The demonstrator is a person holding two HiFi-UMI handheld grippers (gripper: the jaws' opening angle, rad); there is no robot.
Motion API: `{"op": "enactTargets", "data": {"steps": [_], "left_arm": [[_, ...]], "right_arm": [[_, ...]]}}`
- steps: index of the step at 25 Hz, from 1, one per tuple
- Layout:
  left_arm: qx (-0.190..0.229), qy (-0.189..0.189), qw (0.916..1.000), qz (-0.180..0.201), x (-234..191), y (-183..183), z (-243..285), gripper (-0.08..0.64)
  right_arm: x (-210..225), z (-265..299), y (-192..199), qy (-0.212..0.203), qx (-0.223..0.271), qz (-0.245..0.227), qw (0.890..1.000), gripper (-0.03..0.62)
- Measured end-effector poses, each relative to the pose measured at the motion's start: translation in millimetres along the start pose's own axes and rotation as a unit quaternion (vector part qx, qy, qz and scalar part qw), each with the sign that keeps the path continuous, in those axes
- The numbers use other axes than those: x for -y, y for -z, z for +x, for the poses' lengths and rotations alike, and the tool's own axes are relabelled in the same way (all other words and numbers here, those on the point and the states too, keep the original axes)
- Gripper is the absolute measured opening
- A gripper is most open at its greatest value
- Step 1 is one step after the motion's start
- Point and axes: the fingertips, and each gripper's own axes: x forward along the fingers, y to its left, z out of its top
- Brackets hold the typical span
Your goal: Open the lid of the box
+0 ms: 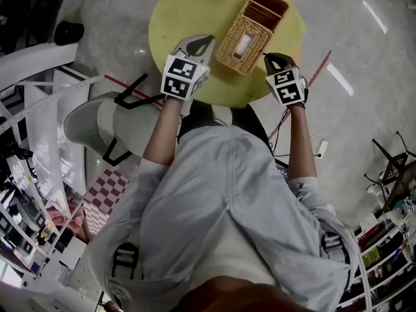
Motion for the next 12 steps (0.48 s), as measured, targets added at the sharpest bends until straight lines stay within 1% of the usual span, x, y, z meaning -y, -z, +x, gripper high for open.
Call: {"op": "enactTargets", "data": {"steps": [5, 9, 12], "left_arm": [[0.007, 0.003, 1.0000, -0.004, -12.2, -1.8, -8.2, 0.031], [0.017, 0.012, 0.9998, 0.000, -19.1, -6.8, -17.4, 0.031], [0.024, 0.019, 0.9995, 0.002, -29.0, -9.1, -26.4, 0.031]], "right_arm": [[-4.1, -13.3, -23.7, 0.014, 0.014, 0.003, 1.000, 0.035], [-7.7, -27.7, -45.3, 0.039, 0.020, -0.010, 0.999, 0.035], [-12.7, -37.6, -65.1, 0.055, 0.030, -0.006, 0.998, 0.035]]}}
